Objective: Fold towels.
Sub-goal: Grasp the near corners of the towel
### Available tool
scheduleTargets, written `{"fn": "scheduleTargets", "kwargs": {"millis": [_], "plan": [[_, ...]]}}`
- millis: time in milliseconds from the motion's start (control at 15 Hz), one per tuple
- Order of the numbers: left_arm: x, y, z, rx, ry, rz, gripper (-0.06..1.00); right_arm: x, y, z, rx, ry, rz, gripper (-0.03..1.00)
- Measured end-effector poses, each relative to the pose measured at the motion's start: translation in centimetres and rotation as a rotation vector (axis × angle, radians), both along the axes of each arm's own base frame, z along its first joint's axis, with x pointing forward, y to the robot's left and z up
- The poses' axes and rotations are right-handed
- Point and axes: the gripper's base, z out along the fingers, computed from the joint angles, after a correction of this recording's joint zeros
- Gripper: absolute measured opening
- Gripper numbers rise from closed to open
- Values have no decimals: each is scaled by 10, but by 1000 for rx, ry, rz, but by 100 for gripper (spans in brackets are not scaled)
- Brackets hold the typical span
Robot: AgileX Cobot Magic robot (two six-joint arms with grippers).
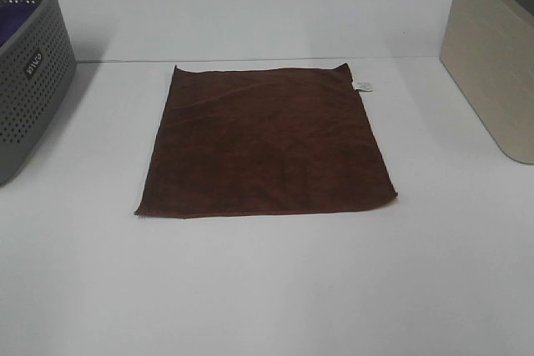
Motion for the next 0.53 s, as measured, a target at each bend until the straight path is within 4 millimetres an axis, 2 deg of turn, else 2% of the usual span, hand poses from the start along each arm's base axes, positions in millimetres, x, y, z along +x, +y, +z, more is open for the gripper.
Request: {"fn": "scheduleTargets", "kwargs": {"millis": [533], "plan": [[0,0,0,0,0,0,71,0,0,0,0,0,0,77]]}}
